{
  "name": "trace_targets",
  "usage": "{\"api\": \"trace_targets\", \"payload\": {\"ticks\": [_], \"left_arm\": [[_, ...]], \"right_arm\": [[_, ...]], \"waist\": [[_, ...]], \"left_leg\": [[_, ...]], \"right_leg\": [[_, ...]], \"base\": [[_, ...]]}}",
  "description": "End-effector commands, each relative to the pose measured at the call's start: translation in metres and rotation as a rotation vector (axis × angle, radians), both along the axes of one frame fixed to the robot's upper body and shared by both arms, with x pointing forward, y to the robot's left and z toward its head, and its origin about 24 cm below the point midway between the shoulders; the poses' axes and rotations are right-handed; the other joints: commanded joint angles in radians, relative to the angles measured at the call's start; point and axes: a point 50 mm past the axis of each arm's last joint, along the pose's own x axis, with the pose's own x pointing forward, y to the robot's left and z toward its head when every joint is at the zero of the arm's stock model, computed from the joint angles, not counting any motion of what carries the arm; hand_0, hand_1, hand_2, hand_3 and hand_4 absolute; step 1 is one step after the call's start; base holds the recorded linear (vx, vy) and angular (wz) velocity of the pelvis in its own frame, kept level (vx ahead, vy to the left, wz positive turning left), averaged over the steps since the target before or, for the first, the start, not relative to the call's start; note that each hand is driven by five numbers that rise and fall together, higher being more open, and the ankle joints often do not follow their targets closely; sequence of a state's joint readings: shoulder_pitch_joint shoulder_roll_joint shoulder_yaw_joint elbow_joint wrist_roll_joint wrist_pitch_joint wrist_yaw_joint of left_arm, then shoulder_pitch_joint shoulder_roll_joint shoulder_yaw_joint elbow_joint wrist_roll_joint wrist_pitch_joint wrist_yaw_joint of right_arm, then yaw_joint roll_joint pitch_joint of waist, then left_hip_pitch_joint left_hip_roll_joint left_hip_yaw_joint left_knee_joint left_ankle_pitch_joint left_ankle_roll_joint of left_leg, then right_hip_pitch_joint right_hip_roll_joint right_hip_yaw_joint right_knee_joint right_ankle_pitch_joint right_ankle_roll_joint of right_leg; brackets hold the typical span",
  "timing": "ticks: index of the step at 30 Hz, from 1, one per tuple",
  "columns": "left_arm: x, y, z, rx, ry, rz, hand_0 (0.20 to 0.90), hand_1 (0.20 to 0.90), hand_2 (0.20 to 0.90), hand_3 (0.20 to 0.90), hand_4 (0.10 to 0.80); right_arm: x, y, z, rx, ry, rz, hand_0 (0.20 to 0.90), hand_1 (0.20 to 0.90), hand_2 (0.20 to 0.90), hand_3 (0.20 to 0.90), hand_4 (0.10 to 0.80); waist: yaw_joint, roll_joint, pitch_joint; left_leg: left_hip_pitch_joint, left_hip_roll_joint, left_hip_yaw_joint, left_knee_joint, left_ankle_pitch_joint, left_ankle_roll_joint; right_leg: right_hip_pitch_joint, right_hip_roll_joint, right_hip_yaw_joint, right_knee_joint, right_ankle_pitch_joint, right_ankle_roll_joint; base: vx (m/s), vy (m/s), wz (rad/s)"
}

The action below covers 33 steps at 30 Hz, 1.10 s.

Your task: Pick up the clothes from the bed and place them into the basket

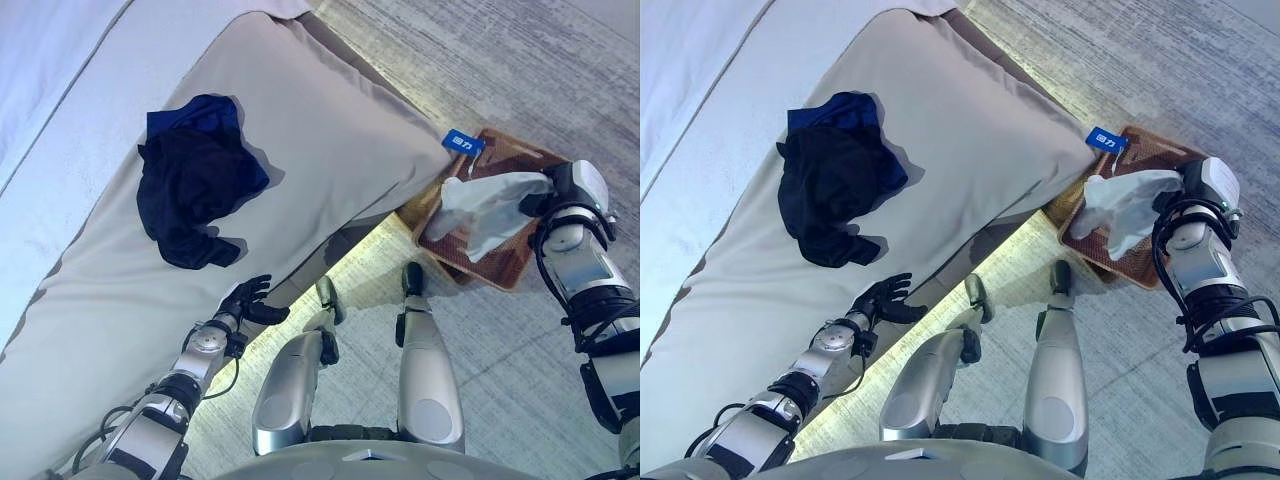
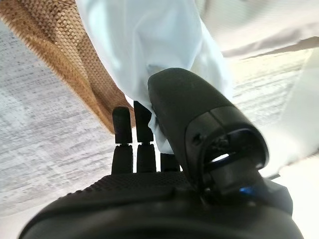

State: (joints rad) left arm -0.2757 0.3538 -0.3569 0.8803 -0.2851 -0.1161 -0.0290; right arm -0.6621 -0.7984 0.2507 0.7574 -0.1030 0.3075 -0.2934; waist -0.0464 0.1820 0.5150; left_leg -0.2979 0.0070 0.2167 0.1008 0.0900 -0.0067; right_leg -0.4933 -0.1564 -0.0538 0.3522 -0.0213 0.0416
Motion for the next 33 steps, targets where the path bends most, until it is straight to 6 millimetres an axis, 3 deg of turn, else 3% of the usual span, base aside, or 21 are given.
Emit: {"api": "trace_targets", "payload": {"ticks": [1, 8, 11, 13, 16, 17, 22, 24, 26, 27, 28, 30, 31, 33], "left_arm": [[-0.005, 0.016, 0.010, -0.015, -0.069, 0.031, 0.900, 0.900, 0.900, 0.900, 0.800], [-0.011, 0.013, 0.011, -0.045, -0.076, 0.022, 0.900, 0.900, 0.900, 0.900, 0.800], [-0.018, 0.014, 0.006, -0.049, -0.053, 0.031, 0.900, 0.900, 0.900, 0.900, 0.800], [-0.025, 0.019, 0.001, -0.054, -0.038, 0.058, 0.900, 0.900, 0.900, 0.900, 0.800], [-0.035, 0.026, -0.007, -0.056, -0.003, 0.113, 0.900, 0.900, 0.900, 0.900, 0.800], [-0.036, 0.033, -0.009, -0.052, 0.015, 0.149, 0.900, 0.900, 0.900, 0.900, 0.800], [-0.047, 0.052, -0.017, -0.015, 0.077, 0.231, 0.900, 0.900, 0.900, 0.900, 0.800], [-0.055, 0.056, -0.022, -0.006, 0.106, 0.252, 0.900, 0.900, 0.900, 0.900, 0.800], [-0.074, 0.058, -0.035, 0.007, 0.166, 0.281, 0.900, 0.900, 0.900, 0.900, 0.800], [-0.077, 0.059, -0.037, 0.008, 0.176, 0.286, 0.900, 0.900, 0.900, 0.900, 0.800], [-0.085, 0.060, -0.043, 0.009, 0.210, 0.302, 0.900, 0.900, 0.900, 0.900, 0.800], [-0.091, 0.056, -0.049, 0.012, 0.254, 0.309, 0.900, 0.900, 0.900, 0.900, 0.800], [-0.099, 0.051, -0.055, 0.012, 0.299, 0.319, 0.900, 0.900, 0.900, 0.900, 0.800], [-0.109, 0.053, -0.060, 0.018, 0.334, 0.323, 0.900, 0.900, 0.900, 0.900, 0.800]], "right_arm": [[0.008, -0.013, 0.070, -0.163, -0.182, -0.095, 0.900, 0.900, 0.900, 0.900, 0.800], [-0.006, -0.045, 0.069, -0.093, -0.171, -0.271, 0.900, 0.900, 0.900, 0.900, 0.800], [-0.008, -0.045, 0.075, -0.031, -0.280, -0.252, 0.900, 0.900, 0.900, 0.900, 0.800], [-0.009, -0.035, 0.092, 0.067, -0.458, -0.171, 0.900, 0.900, 0.900, 0.900, 0.800], [-0.015, -0.011, 0.092, 0.254, -0.610, 0.010, 0.900, 0.900, 0.900, 0.900, 0.800], [-0.020, 0.002, 0.091, 0.366, -0.662, 0.114, 0.900, 0.900, 0.900, 0.900, 0.800], [-0.037, 0.004, 0.066, 0.626, -0.626, 0.260, 0.900, 0.900, 0.900, 0.900, 0.800], [-0.043, 0.005, 0.073, 0.764, -0.709, 0.363, 0.900, 0.900, 0.900, 0.900, 0.800], [-0.051, 0.019, 0.092, 1.037, -0.914, 0.569, 0.900, 0.900, 0.900, 0.900, 0.800], [-0.052, 0.024, 0.094, 1.078, -0.942, 0.612, 0.900, 0.900, 0.900, 0.900, 0.800], [-0.058, 0.038, 0.102, 1.147, -1.055, 0.768, 0.900, 0.900, 0.900, 0.900, 0.800], [-0.060, 0.059, 0.099, 1.046, -1.057, 0.827, 0.900, 0.900, 0.900, 0.900, 0.800], [-0.057, 0.084, 0.093, 0.869, -0.934, 0.877, 0.900, 0.900, 0.900, 0.900, 0.800], [-0.053, 0.094, 0.089, 0.682, -0.827, 0.892, 0.900, 0.900, 0.900, 0.900, 0.800]], "waist": [[0.011, 0.033, 0.005], [0.039, 0.074, 0.005], [0.040, 0.071, 0.005], [0.032, 0.057, 0.005], [0.004, 0.014, 0.005], [-0.014, -0.021, 0.005], [-0.028, -0.124, -0.056], [-0.025, -0.149, -0.086], [-0.018, -0.177, -0.140], [-0.017, -0.181, -0.149], [-0.014, -0.190, -0.177], [-0.006, -0.198, -0.209], [0.010, -0.204, -0.240], [0.027, -0.210, -0.263]], "left_leg": [[-0.140, -0.019, -0.093, 0.225, -0.164, -0.012], [-0.191, -0.020, -0.104, 0.156, -0.101, -0.025], [-0.161, -0.015, -0.112, 0.099, -0.079, -0.033], [-0.141, -0.004, -0.105, 0.055, -0.047, -0.032], [-0.063, 0.007, -0.096, -0.004, -0.041, -0.039], [-0.019, 0.016, -0.082, -0.023, -0.045, -0.041], [0.072, 0.038, -0.063, -0.067, -0.066, -0.043], [0.107, 0.040, -0.063, -0.085, -0.075, -0.042], [0.163, 0.037, -0.063, -0.104, -0.089, -0.042], [0.171, 0.036, -0.062, -0.106, -0.092, -0.041], [0.190, 0.033, -0.060, -0.109, -0.100, -0.039], [0.209, 0.024, -0.061, -0.104, -0.111, -0.036], [0.233, 0.012, -0.069, -0.099, -0.122, -0.025], [0.247, 0.004, -0.077, -0.094, -0.131, -0.017]], "right_leg": [[-0.042, 0.031, -0.083, 0.106, -0.144, -0.055], [-0.103, 0.040, -0.089, 0.107, -0.143, -0.062], [-0.076, 0.049, -0.095, 0.065, -0.130, -0.059], [-0.059, 0.063, -0.104, 0.022, -0.091, -0.061], [0.006, 0.081, -0.097, -0.034, -0.072, -0.049], [0.049, 0.086, -0.097, -0.063, -0.060, -0.041], [0.156, 0.087, -0.107, -0.153, -0.022, -0.015], [0.203, 0.084, -0.111, -0.191, -0.011, -0.005], [0.278, 0.082, -0.118, -0.247, 0.005, 0.009], [0.289, 0.082, -0.119, -0.256, 0.007, 0.012], [0.313, 0.080, -0.123, -0.274, 0.013, 0.018], [0.345, 0.071, -0.134, -0.293, 0.022, 0.026], [0.376, 0.065, -0.133, -0.310, 0.029, 0.030], [0.396, 0.059, -0.134, -0.318, 0.032, 0.034]], "base": [[-0.100, -0.082, 0.03], [-0.023, 0.006, 0.03], [0.038, 0.055, 0.05], [-0.018, 0.115, 0.13], [0.050, 0.131, 0.00], [0.040, 0.085, -0.05], [0.072, 0.044, 0.07], [0.140, 0.054, 0.14], [0.203, 0.099, 0.05], [0.171, 0.144, -0.02], [0.156, 0.163, 0.00], [0.185, 0.228, -0.01], [0.189, 0.247, 0.10], [0.148, 0.191, 0.25]]}}
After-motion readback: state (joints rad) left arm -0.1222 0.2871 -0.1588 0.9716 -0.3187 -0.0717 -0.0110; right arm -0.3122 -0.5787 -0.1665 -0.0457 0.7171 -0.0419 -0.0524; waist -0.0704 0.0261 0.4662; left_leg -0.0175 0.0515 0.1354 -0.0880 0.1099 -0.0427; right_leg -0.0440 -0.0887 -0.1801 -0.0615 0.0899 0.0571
